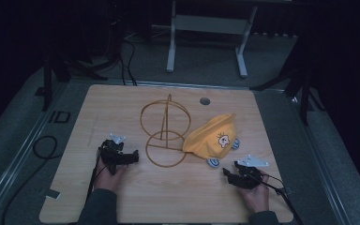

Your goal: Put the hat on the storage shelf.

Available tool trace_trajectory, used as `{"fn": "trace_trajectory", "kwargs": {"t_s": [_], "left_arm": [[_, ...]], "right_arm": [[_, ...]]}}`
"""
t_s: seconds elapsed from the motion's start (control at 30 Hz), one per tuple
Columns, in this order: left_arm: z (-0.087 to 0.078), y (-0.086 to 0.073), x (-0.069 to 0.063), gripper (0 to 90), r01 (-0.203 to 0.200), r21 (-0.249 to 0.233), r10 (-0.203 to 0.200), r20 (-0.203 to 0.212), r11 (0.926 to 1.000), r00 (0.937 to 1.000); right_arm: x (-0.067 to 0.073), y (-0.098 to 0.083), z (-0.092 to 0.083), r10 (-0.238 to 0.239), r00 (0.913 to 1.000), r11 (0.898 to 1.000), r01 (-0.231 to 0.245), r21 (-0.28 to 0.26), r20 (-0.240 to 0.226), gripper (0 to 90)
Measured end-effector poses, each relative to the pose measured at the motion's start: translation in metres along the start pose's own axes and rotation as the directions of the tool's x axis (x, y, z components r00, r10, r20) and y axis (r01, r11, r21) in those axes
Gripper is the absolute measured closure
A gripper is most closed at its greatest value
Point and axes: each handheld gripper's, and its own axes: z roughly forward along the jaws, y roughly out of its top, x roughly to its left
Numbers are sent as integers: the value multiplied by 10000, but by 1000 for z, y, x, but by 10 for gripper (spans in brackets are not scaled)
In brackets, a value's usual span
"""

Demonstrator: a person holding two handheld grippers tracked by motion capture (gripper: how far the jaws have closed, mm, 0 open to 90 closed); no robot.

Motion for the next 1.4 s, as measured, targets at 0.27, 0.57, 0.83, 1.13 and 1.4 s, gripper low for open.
{"fn": "trace_trajectory", "kwargs": {"t_s": [0.27, 0.57, 0.83, 1.13, 1.4], "left_arm": [[0, 0, 0, 9, 1, -6, -1, -3, 10000, 10000], [0, 0, 0, 9, 1, 0, -1, -1, 10000, 10000], [0, 0, 0, 9, 4, -3, -4, -1, 10000, 10000], [0, 0, 0, 9, 3, -3, -3, 1, 10000, 10000], [0, 0, 0, 9, 3, -3, -3, 1, 10000, 10000]], "right_arm": [[0, 0, 0, 30, 10000, 10000, -30, 42, 12, 344], [-1, 0, -1, -87, 9998, 9999, 88, 87, -199, 333], [-8, 5, -7, -429, 9974, 9952, 478, 857, -574, 438], [-5, 13, -25, -1149, 9854, 9890, 1254, 789, -1257, 522], [5, 27, -30, -2216, 9668, 9697, 2322, 756, -1274, 564]]}}
